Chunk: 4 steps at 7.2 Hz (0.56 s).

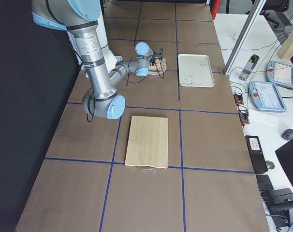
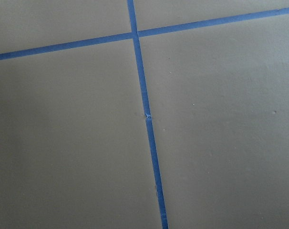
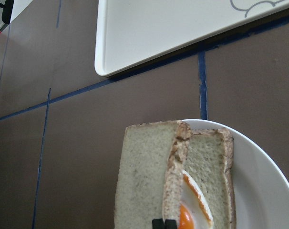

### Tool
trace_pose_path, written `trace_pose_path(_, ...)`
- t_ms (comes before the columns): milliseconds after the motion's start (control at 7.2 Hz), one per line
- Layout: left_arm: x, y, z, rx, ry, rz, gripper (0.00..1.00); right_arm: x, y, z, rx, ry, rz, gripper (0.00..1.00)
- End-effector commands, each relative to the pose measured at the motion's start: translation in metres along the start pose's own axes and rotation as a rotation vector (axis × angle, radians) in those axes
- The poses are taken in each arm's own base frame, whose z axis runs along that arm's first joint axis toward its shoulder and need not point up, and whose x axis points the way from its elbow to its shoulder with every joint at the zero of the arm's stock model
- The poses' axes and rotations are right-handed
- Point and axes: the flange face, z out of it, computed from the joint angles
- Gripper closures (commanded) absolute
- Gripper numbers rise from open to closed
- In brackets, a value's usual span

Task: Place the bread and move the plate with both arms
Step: 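Lower the bread onto the egg slice and open the right gripper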

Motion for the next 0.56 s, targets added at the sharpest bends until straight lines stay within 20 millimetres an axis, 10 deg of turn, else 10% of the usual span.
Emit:
trace_pose_path(0, -0.001, 0.0002, 0.0011, -0.002, 0.0, -0.002, 0.0, 0.0111, 0.0043, 0.0137, 0.007, 0.028, -0.002, 1.0)
trace_pose_path(417, -0.0007, -0.0005, 0.0006, -0.001, 0.0, -0.001, 0.0, 0.0211, 0.0138, 0.0209, -0.01, 0.047, -0.009, 1.0)
